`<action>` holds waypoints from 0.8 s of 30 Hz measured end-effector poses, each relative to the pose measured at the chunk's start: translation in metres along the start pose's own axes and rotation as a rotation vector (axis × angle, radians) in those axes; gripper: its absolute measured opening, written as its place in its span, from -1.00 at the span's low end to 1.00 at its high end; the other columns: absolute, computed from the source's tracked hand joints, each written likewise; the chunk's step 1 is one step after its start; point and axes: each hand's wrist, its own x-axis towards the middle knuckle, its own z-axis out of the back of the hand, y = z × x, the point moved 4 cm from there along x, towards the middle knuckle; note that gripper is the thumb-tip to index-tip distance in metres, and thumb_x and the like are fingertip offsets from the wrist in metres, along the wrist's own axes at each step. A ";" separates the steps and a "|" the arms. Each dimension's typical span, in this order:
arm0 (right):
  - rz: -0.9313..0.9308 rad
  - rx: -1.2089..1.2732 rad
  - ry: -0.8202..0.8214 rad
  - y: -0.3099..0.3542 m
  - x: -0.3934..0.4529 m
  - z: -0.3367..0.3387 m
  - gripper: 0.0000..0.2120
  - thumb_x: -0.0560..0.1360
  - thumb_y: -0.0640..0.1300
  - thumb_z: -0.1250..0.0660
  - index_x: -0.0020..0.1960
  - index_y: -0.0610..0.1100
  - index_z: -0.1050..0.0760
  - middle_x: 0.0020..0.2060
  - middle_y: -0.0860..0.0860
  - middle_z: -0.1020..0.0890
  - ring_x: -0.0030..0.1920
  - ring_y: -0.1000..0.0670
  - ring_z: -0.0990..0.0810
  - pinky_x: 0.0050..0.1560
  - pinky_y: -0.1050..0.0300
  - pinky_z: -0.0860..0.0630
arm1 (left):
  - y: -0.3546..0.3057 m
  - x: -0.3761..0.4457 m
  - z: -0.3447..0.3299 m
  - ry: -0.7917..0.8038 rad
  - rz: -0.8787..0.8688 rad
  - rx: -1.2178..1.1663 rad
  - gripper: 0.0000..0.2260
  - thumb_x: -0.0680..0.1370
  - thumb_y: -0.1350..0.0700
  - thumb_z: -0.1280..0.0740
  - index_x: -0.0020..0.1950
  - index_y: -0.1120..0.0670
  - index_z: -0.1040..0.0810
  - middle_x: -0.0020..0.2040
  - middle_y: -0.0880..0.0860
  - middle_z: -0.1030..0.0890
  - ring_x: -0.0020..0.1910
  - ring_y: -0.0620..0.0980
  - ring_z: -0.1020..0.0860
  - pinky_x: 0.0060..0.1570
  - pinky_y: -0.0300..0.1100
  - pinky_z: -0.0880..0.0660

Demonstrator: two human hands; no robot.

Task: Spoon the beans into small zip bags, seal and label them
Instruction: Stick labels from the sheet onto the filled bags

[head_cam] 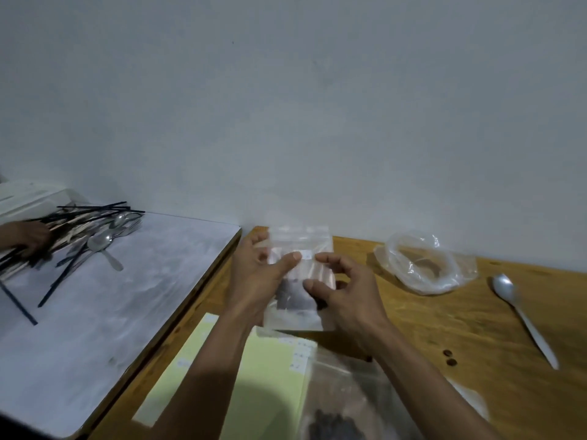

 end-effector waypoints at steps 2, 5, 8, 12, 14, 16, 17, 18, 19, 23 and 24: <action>-0.019 -0.015 -0.129 -0.009 0.018 0.014 -0.59 0.40 -0.17 -0.58 0.20 0.03 -0.59 0.03 0.09 -0.62 -0.06 -0.01 -0.67 -0.20 0.14 -0.64 | 0.009 0.011 -0.012 0.017 -0.050 0.212 -0.24 0.25 0.07 -0.70 0.33 -0.11 -0.38 0.12 -0.05 -0.58 0.05 -0.04 -0.63 -0.04 0.00 -0.67; -0.062 -0.044 -0.222 -0.021 0.044 0.024 -0.56 0.43 -0.16 -0.55 0.28 -0.04 -0.55 0.06 0.10 -0.58 0.07 -0.03 -0.63 0.04 0.00 -0.66 | 0.020 0.019 -0.034 0.143 -0.165 0.486 -0.31 0.27 0.01 -0.66 0.32 -0.10 -0.45 0.24 -0.07 -0.47 0.17 -0.10 -0.52 0.07 -0.05 -0.62; -0.099 -0.131 -0.219 -0.035 0.067 0.021 -0.53 0.46 -0.17 -0.52 0.35 -0.11 -0.51 0.19 -0.01 -0.59 0.16 -0.06 -0.60 0.15 -0.05 -0.63 | 0.033 0.031 -0.050 0.252 -0.184 0.637 -0.46 0.43 0.03 -0.57 0.37 -0.01 -0.49 0.37 -0.06 -0.40 0.32 -0.05 -0.46 0.21 -0.18 -0.49; -0.085 -0.444 -0.257 -0.049 0.088 0.014 -0.54 0.49 -0.13 -0.48 0.35 -0.14 -0.52 0.23 -0.07 -0.60 0.24 -0.08 -0.56 0.21 0.04 -0.55 | 0.043 0.043 -0.064 0.373 -0.233 0.983 -0.66 0.57 0.00 -0.42 0.34 -0.07 -0.56 0.52 -0.02 -0.36 0.50 0.02 -0.27 0.45 -0.01 -0.24; -0.087 -0.617 -0.218 -0.053 0.096 0.010 -0.57 0.50 -0.10 -0.46 0.35 -0.12 -0.53 0.25 -0.10 -0.58 0.21 -0.09 -0.56 0.17 0.05 -0.54 | 0.047 0.047 -0.067 0.396 -0.284 1.142 -0.69 0.59 -0.07 -0.36 0.33 -0.15 -0.55 0.54 -0.04 -0.35 0.53 0.05 -0.21 0.49 0.08 -0.12; -0.101 -0.713 -0.180 -0.058 0.103 0.008 -0.59 0.52 -0.04 -0.44 0.34 -0.08 -0.54 0.26 -0.12 -0.55 0.25 -0.11 -0.50 0.19 0.01 -0.51 | 0.051 0.051 -0.066 0.395 -0.305 1.221 -0.64 0.61 -0.12 -0.31 0.40 -0.15 -0.49 0.55 -0.05 -0.35 0.54 0.05 -0.20 0.50 0.10 -0.08; -0.105 -0.741 -0.166 -0.059 0.105 0.007 -0.59 0.52 -0.01 -0.42 0.34 -0.08 -0.54 0.27 -0.13 -0.54 0.28 -0.12 -0.46 0.21 0.00 -0.47 | 0.052 0.053 -0.066 0.392 -0.307 1.228 -0.63 0.61 -0.13 -0.29 0.42 -0.14 -0.48 0.54 -0.05 -0.36 0.53 0.05 -0.22 0.49 0.10 -0.08; -0.108 -0.752 -0.151 -0.060 0.107 0.007 -0.59 0.53 0.01 -0.41 0.34 -0.07 -0.54 0.28 -0.13 -0.53 0.31 -0.12 -0.43 0.23 -0.01 -0.44 | 0.053 0.054 -0.066 0.388 -0.310 1.223 -0.62 0.62 -0.13 -0.29 0.43 -0.13 -0.48 0.52 -0.05 -0.39 0.52 0.04 -0.24 0.49 0.09 -0.08; -0.113 -0.756 -0.138 -0.060 0.107 0.007 -0.59 0.54 0.02 -0.40 0.35 -0.06 -0.54 0.29 -0.12 -0.51 0.33 -0.12 -0.41 0.25 -0.02 -0.43 | 0.054 0.055 -0.066 0.383 -0.313 1.210 -0.62 0.62 -0.12 -0.28 0.43 -0.12 -0.48 0.49 -0.05 -0.43 0.49 0.04 -0.28 0.48 0.09 -0.09; -0.132 -0.768 -0.102 -0.055 0.108 0.009 -0.61 0.57 0.03 -0.36 0.37 -0.03 -0.52 0.34 -0.11 -0.41 0.35 -0.14 -0.37 0.26 -0.08 -0.42 | 0.058 0.056 -0.064 0.342 -0.340 1.155 -0.63 0.61 -0.13 -0.30 0.40 -0.10 -0.50 0.34 -0.06 -0.57 0.39 0.00 -0.39 0.42 0.05 -0.17; -0.137 -0.773 -0.091 -0.055 0.108 0.009 -0.62 0.57 0.03 -0.35 0.36 -0.02 -0.53 0.35 -0.10 -0.39 0.35 -0.15 -0.36 0.25 -0.09 -0.43 | 0.058 0.056 -0.065 0.337 -0.338 1.147 -0.63 0.60 -0.13 -0.30 0.39 -0.10 -0.50 0.32 -0.06 -0.57 0.38 -0.01 -0.40 0.42 0.05 -0.18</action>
